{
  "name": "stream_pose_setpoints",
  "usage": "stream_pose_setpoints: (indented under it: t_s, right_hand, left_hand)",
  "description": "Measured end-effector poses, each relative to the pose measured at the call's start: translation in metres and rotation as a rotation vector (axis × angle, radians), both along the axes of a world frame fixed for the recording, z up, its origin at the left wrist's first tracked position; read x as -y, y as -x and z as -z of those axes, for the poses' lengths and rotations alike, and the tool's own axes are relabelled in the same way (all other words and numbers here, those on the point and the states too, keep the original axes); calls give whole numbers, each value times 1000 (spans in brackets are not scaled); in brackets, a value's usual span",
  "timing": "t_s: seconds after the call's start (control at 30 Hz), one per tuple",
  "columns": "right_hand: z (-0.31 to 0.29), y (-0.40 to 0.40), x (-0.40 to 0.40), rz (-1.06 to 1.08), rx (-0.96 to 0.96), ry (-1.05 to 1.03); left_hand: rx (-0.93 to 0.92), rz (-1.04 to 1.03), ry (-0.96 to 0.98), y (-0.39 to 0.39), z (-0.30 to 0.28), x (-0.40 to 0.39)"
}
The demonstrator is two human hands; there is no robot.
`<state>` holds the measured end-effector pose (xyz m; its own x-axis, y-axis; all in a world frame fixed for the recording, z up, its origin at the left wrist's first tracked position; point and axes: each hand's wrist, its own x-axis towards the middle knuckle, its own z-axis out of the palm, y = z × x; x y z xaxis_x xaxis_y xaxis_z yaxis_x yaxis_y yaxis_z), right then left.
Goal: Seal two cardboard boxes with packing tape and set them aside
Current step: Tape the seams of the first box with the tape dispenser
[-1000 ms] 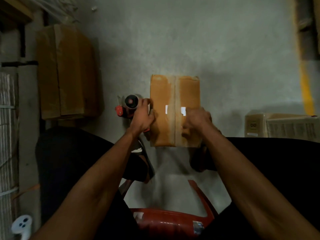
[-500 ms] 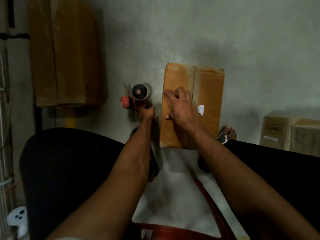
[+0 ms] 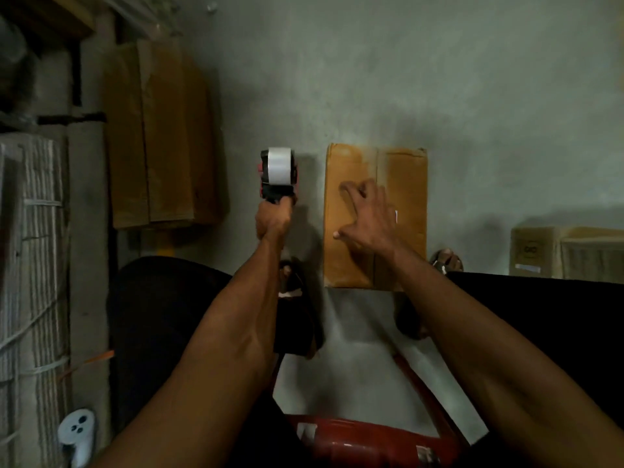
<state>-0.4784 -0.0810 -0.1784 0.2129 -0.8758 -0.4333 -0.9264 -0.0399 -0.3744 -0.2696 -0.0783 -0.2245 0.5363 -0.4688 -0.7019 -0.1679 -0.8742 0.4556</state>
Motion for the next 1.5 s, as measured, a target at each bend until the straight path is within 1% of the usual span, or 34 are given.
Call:
stream_pose_setpoints:
  t_s: [0.07,0.13,0.2,0.3,0.33,0.37,0.4,0.43,0.47,0.5,0.57,0.63,0.73,0.77,0.87,0.93,1.07,1.3,1.47,1.5]
  right_hand:
    - [-2,15,-15,65,-63,-23]
    - [-3,26,-31,48,-106,-110]
    - [-5,31,-43,-9,-139,-168]
    - [-14,28,-46,-31,-155,-225]
    - [-17,28,-44,-15,-98,-250]
    - [-20,30,-41,44,45,-280]
    - [-24,34,-39,180,258,-300]
    - [-31,38,-37,368,492,-292]
    - [-38,42,-35,540,682,-267]
    - [-44,47,-33,653,810,-277]
    - [-53,52,-32,718,924,-399]
    - [-50,54,-35,735,965,-524]
    - [-44,57,-41,849,994,-528]
    - [-43,57,-43,915,1006,-518]
    - [-41,54,-45,1212,1105,-550]
    - [-41,51,-43,1313,1117,-614]
    - [-49,48,-31,1339,1159,-725]
    - [-56,53,-12,1415,1089,-687]
    - [-52,63,-9,1538,1172,-667]
    - [-49,64,-9,1536,1174,-677]
  left_hand:
    - [12,114,48,-9,-12,2]
    - [-22,155,123,-6,-40,5]
    - [-155,166,179,6,-74,5]
    - [-385,199,199,24,-104,-5]
    - [-462,206,187,30,-110,-9]
    - [-531,208,161,36,-113,-13]
    - [-588,211,132,43,-115,-16]
    - [-630,216,112,49,-115,-20]
    - [-667,223,104,54,-115,-22]
    - [-695,232,101,58,-114,-25]
    - [-731,236,90,64,-112,-31]
    - [-741,242,78,68,-112,-32]
    - [-719,264,83,70,-114,-27]
    - [-718,276,96,70,-115,-26]
    - [-711,310,121,73,-114,-23]
    - [-705,328,127,74,-112,-24]
    - [-676,372,147,77,-111,-24]
    - [-653,419,173,84,-110,-25]
    - [-622,452,157,88,-105,-25]
    - [-619,458,157,88,-105,-24]
